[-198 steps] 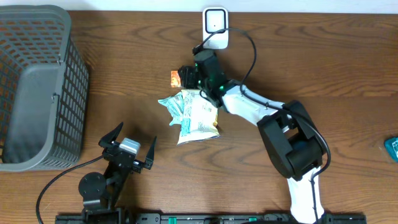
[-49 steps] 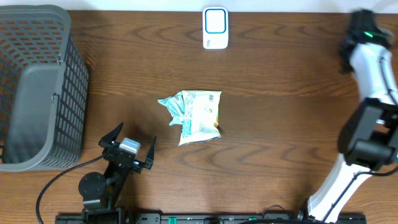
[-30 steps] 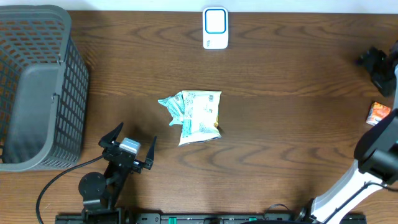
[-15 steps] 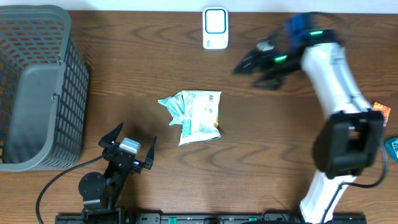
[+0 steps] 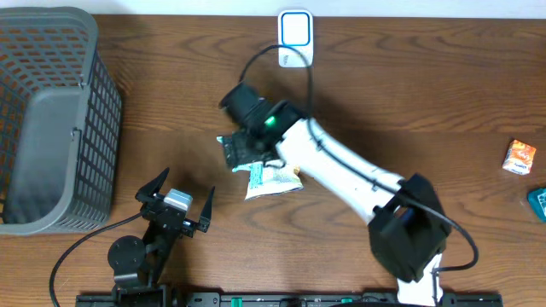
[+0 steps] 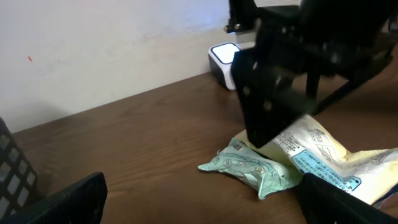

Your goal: Scan the item barcode

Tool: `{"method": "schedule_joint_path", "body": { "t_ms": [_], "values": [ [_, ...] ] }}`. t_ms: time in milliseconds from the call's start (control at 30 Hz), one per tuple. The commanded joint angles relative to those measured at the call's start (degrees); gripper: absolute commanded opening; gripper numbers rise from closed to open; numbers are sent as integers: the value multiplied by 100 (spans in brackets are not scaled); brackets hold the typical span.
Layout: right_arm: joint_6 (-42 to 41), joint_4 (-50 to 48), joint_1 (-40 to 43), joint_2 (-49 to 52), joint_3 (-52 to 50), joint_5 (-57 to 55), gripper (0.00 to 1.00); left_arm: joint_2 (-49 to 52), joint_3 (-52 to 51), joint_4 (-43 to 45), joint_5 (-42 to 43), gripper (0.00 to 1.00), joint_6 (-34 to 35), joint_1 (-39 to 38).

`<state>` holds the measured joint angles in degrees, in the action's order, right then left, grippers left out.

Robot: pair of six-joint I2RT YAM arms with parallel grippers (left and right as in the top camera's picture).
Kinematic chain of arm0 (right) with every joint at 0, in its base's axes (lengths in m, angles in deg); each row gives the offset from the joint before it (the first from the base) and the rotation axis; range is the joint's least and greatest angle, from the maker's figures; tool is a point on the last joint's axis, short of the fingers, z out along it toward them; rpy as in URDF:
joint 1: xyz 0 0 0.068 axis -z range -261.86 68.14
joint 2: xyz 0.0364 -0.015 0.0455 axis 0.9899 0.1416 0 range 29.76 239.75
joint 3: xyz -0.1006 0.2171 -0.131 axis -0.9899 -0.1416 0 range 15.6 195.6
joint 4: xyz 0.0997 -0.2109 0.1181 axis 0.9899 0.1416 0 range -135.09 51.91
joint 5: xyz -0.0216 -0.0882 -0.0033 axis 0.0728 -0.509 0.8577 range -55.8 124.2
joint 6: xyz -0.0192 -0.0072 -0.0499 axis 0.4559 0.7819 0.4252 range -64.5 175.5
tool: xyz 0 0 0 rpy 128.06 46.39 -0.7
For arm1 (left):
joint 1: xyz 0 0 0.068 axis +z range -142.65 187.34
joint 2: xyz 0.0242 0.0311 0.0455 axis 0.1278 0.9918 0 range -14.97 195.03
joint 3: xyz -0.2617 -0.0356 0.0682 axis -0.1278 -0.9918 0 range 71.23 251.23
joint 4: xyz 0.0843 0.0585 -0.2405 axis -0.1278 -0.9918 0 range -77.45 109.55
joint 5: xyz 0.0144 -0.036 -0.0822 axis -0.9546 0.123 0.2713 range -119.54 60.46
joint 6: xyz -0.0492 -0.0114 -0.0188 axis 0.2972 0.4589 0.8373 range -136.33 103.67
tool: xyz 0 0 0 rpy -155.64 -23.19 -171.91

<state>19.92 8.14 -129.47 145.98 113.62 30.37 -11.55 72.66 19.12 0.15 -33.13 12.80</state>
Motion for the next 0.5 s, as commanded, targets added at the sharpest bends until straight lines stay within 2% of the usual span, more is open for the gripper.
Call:
{"method": "schedule_joint_path", "body": {
  "t_ms": [0,133,233,300,467],
  "values": [
    [-861,26,-192,223,-39,-1786,93,-20,-120,-190,74,98,-76,-24],
    [-1069,35,-151,494,-39,-1740,85,-20,-120,-192,74,98,-76,-24],
    [-1062,52,-37,739,-39,-1318,84,-20,-120,-192,74,98,-74,-24],
    [-1045,48,-33,901,-39,-1016,79,-20,-120,-192,74,98,-74,-24],
    [-1193,199,-114,1215,-39,-979,54,-20,-120,-192,74,98,-76,-24]
  ]
}}
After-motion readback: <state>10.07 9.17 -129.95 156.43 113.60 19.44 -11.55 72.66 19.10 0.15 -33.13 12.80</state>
